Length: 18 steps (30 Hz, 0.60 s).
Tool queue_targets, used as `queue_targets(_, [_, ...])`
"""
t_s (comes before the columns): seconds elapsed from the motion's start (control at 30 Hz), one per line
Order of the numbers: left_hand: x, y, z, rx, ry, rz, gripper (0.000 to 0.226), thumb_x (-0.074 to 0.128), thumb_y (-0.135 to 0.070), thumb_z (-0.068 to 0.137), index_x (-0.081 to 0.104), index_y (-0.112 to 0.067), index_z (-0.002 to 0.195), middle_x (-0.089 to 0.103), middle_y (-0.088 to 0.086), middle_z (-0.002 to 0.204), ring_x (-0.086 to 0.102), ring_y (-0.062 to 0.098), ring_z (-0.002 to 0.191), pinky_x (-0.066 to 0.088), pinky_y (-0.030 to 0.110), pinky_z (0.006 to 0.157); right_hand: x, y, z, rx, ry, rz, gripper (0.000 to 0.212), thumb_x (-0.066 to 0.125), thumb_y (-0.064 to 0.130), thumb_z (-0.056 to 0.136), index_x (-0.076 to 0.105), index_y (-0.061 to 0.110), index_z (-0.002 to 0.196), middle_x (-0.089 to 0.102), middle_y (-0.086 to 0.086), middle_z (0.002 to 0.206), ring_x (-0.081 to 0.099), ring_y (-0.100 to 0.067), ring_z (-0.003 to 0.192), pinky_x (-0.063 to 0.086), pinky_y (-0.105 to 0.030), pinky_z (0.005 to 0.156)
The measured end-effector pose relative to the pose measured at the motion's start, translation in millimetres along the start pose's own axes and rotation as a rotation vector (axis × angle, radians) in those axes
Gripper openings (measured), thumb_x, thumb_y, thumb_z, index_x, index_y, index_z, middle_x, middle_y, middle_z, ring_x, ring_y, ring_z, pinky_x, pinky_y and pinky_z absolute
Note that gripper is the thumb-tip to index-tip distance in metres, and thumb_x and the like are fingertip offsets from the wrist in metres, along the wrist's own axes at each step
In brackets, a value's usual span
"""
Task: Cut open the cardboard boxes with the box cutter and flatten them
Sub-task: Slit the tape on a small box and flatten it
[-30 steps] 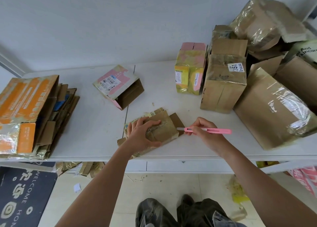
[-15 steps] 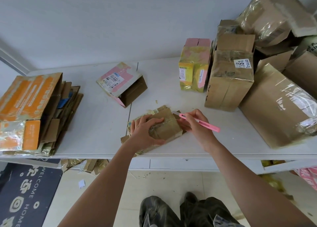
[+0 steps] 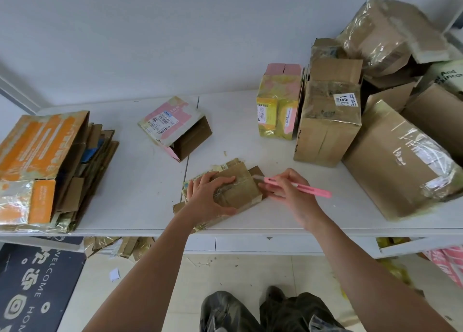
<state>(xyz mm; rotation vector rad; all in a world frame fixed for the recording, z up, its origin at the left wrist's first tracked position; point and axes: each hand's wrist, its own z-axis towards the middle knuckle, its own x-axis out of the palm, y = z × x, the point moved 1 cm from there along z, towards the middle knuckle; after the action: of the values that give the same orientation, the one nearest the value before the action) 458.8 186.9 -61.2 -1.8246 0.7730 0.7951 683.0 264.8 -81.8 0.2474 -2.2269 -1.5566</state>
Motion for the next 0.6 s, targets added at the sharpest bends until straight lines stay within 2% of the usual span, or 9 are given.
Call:
queue_targets(0.13, [0, 1, -1, 0.001, -0.01, -0.009, 0.072, 0.084, -0.05, 0.066, 0.038, -0.068, 0.119, 0.026, -0.011, 0.145, 0.014, 0.017, 0.134, 0.004, 0.044, 0.118, 8, 2, 8, -0.001, -0.067, 0.083, 0.018, 0.054, 0.01, 0.1, 0.046, 0.009, 0.084, 0.072, -0.017, 0.102, 0.073, -0.03, 0.097, 0.057, -0.044, 0.091])
queue_targets(0.3, [0, 2, -1, 0.003, -0.005, -0.017, 0.073, 0.084, -0.051, 0.065, 0.036, -0.07, 0.116, 0.025, -0.011, 0.146, 0.013, 0.016, 0.133, 0.004, 0.044, 0.118, 21, -1, 16, 0.016, -0.107, -0.029, 0.023, 0.06, 0.021, 0.097, 0.055, 0.023, 0.075, 0.072, -0.017, 0.104, 0.067, -0.035, 0.107, 0.043, -0.064, 0.102])
queue_targets(0.43, [0, 4, 1, 0.01, -0.001, -0.022, 0.072, 0.084, -0.051, 0.066, 0.036, -0.069, 0.116, 0.025, -0.011, 0.146, 0.012, 0.014, 0.133, 0.003, 0.045, 0.118, 20, -5, 17, 0.019, -0.099, 0.044, 0.018, 0.059, 0.017, 0.097, 0.052, 0.015, 0.081, 0.075, -0.01, 0.099, 0.072, -0.027, 0.099, 0.05, -0.057, 0.098])
queue_targets(0.6, [0, 4, 1, 0.009, 0.005, -0.019, 0.07, 0.084, -0.05, 0.067, 0.04, -0.065, 0.119, 0.025, -0.01, 0.146, 0.011, 0.013, 0.134, 0.001, 0.047, 0.119, 18, 3, 19, 0.019, -0.033, -0.011, 0.02, 0.057, 0.012, 0.098, 0.05, 0.011, 0.079, 0.073, -0.02, 0.103, 0.072, -0.028, 0.097, 0.056, -0.046, 0.092])
